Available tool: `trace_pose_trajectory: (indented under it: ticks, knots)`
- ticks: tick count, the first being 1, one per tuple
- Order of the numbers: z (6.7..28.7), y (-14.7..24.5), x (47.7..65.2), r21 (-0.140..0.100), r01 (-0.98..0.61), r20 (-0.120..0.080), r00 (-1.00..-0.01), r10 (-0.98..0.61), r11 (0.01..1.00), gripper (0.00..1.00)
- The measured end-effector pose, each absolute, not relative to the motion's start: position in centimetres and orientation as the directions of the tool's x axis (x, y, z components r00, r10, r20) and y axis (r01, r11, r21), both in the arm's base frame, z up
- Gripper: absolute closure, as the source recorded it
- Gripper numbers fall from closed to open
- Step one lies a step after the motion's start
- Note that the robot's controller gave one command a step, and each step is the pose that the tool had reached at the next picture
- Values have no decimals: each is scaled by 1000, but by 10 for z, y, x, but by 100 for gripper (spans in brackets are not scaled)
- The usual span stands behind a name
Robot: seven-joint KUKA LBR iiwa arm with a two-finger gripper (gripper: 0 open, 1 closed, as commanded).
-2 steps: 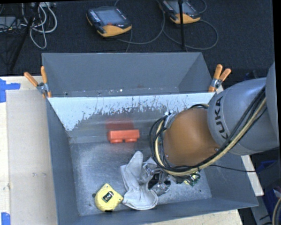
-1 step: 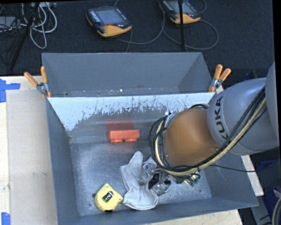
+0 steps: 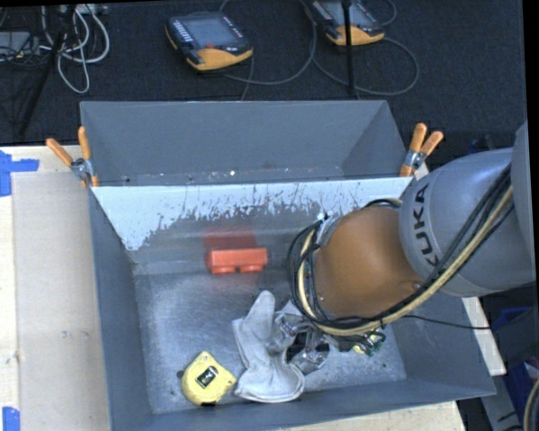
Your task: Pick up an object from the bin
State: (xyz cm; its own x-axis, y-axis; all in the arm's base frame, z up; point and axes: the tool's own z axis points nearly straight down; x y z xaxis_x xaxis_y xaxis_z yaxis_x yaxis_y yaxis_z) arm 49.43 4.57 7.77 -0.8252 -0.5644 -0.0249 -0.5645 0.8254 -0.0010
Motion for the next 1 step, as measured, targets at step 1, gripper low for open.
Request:
trace_pose_trajectory:
  ticks: [1]
  knots:
    - [110, 29, 499, -2, -641, -4, -768, -641, 768, 100]
